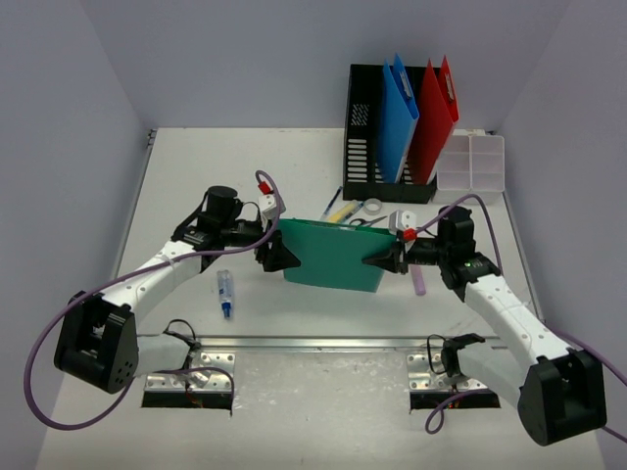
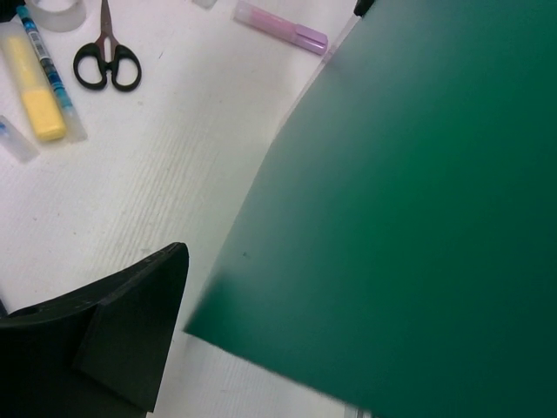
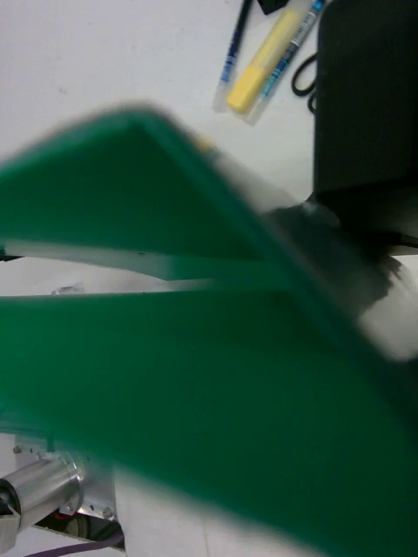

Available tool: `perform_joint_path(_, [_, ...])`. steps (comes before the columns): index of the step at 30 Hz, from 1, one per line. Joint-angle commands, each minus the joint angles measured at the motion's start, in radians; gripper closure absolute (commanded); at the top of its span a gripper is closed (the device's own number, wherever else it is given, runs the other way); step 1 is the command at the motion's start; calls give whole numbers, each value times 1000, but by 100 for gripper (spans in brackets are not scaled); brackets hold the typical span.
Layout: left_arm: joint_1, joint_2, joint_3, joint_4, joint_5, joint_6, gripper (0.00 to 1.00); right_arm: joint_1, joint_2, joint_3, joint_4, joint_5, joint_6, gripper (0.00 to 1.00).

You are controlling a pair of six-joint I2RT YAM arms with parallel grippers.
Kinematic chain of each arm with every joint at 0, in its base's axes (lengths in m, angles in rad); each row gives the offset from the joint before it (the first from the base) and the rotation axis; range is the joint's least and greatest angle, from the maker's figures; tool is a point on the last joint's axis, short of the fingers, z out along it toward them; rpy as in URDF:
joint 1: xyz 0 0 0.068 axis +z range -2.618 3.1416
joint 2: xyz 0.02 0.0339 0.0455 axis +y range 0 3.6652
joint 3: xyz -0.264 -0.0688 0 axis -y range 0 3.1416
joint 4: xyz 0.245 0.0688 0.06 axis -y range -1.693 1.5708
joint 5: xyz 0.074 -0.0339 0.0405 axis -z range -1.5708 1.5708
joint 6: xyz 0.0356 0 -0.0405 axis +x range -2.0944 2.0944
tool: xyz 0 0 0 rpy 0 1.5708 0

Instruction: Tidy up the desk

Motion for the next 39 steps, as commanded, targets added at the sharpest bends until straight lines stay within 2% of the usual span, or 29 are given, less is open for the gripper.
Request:
perform_joint_path(1, [4,-23,-5,46,20,21,28,17,5,-3,84,-4,28,98])
perform_joint_path(2, [4,-23,-4,45,15,20,27,18,0,1,81,-3,35,100])
perform_joint_path(5, [6,-29,3,43,-17,4,19,18,-18,24,49,5,51,100])
perform_joint_path(8, [16,-43,29,38,-85,-37,14,18,-60,49,40,44,89,100])
perform_joint_path(16, [190,-165,111,83,-258,-353,2,18,-124,152,108,162,385,100])
perform_joint_path(18, [220,-210,172,59,-354,-398,0,17,-127,190,133,216,448,100])
perform_joint_path(22, [236,-209,290,-98,-562,-454,0,17,-93,300,209,326,544,100])
perform_joint_path(25, [236,-167,373,-219,-655,-464,0,17,-62,374,271,401,549,100])
perform_joint_path(27, [238,-143,395,-270,-703,-471,0,17,-19,430,321,509,545,100])
perform_joint_path(33, [240,-177,311,-227,-683,-507,0,15,102,553,443,810,508,100])
perform_joint_path(39, [240,-184,269,-198,-707,-516,0,14,207,671,466,934,449,100])
